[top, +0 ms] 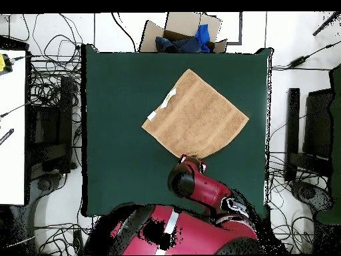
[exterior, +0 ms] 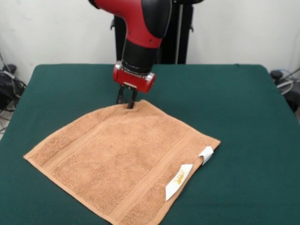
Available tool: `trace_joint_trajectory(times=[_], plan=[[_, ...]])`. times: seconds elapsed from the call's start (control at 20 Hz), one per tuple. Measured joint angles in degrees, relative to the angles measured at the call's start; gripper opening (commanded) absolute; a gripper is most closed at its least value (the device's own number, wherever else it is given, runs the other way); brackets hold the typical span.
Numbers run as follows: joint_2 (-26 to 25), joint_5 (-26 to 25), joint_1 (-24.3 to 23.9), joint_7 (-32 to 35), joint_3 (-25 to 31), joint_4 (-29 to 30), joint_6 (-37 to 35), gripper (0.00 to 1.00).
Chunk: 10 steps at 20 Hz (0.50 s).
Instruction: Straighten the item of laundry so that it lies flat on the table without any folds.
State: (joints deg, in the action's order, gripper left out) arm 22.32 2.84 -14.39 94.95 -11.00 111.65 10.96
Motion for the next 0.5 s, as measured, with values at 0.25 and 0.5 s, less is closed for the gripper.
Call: trace_joint_trajectory(times=[0.25,0.5], plan=[[-0.1,-0.8,-0.5,0.0,0.1,-0.8,0.0,0.00],[-0.2,-1.1,-1.1,0.0,0.2,-1.8,0.0,0.00]])
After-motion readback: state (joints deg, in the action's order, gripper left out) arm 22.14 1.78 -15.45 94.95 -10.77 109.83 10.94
